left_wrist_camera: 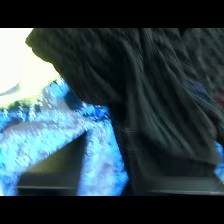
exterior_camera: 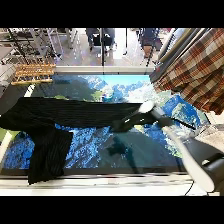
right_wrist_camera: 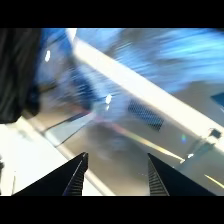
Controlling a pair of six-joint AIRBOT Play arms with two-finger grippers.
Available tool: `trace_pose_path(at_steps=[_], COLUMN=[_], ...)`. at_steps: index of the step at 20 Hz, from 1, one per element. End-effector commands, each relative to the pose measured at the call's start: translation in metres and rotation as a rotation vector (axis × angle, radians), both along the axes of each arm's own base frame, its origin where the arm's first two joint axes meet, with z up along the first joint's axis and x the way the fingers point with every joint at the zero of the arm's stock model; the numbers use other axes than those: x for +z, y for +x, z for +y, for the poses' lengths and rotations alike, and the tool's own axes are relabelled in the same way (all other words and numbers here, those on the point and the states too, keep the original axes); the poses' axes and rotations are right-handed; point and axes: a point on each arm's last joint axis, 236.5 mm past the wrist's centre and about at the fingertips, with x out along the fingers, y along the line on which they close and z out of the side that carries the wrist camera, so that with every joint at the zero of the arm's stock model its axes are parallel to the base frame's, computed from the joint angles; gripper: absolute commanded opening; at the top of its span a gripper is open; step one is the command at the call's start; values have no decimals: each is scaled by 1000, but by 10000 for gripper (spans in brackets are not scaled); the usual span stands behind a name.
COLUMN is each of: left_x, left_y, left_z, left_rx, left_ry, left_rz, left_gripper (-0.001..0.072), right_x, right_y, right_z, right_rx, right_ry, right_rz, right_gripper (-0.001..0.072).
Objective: Fold the clothes and pants, and hang the long-sleeved shirts on hangers.
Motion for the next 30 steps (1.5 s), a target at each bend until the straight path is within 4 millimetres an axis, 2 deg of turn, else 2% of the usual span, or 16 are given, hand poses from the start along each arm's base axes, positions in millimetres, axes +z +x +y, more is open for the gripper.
trace_pose_path(at_steps=[1,4,8,11,13,16,18,19,20,21,22,24,26,27,28,30], left_x=[49,89,97,96,96,96,96,96,96,94,92,81,59,46,35,16], left_y=[1,12,11,12,13,14,15,16,16,16,14,9,-2,-10,-18,-33], left_z=[-38,-76,-103,-114,-117,-121,-125,-126,-127,-126,-124,-118,-107,-100,-95,-81], left_rx=[32,-28,-107,-139,-147,-158,-166,-170,-170,-170,-167,-165,-151,-128,-106,-54], left_ry=[-96,-206,-250,-263,-264,-268,-269,-269,-268,-264,-257,-222,-157,-139,-122,-84], left_rz=[-216,-368,-368,-359,-358,-357,-355,-355,-354,-349,-341,-296,-200,-133,-73,32], left_gripper=[652,652,651,651,651,651,651,650,633,633,633,633,633,633,633,633], right_x=[-41,-59,-59,-67,-84,-92,-96,-95,-88,-81,-76,-55,12,49,77,112], right_y=[-43,-31,12,17,5,-14,-25,-23,-17,-8,6,57,103,107,101,62], right_z=[103,159,208,222,218,227,233,237,236,226,201,90,-49,-101,-134,-177], right_rx=[-23,-27,-78,-80,-63,-28,-14,-19,-25,-9,24,30,-55,-86,-104,-147], right_ry=[36,93,157,152,88,75,73,81,91,67,-24,-433,-863,-961,-967,-926], right_rz=[50,62,49,97,138,160,173,157,133,79,-13,-247,-431,-458,-446,-332], right_gripper=[433,431,430,416,416,412,269,89,47,46,45,45,45,45,45,45])
